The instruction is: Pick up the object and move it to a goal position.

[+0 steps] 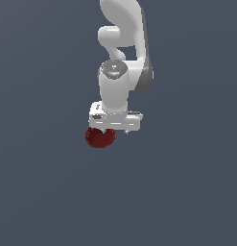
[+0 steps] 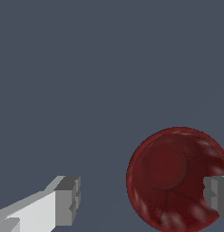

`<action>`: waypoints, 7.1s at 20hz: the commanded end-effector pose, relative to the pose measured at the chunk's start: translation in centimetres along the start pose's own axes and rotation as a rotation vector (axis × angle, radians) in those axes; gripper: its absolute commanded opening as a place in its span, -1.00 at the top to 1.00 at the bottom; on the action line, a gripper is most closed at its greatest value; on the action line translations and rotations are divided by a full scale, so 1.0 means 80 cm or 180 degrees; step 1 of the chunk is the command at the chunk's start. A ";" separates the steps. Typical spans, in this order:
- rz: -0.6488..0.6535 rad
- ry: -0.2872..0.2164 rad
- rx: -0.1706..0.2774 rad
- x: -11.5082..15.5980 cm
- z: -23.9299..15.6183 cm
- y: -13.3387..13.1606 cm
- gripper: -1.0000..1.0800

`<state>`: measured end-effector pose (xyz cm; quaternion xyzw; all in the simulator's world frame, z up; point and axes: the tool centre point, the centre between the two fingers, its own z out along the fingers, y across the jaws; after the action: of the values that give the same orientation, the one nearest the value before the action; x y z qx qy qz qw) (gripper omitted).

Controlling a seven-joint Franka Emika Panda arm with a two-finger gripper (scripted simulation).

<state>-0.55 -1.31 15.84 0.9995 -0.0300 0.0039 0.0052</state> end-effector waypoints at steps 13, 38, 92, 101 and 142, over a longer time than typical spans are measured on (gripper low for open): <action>0.0022 0.0035 -0.0004 0.004 -0.010 0.015 -0.23; 0.1111 0.0080 0.0989 -0.038 0.036 0.054 -0.23; 0.3478 0.0408 0.1793 -0.145 0.133 0.155 -0.23; 0.3479 0.0411 0.1795 -0.140 0.142 0.151 1.00; 0.3490 0.0405 0.1769 -0.158 -0.082 0.121 1.00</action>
<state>-13.70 -10.32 21.00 0.8004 -0.5366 0.0723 -0.2572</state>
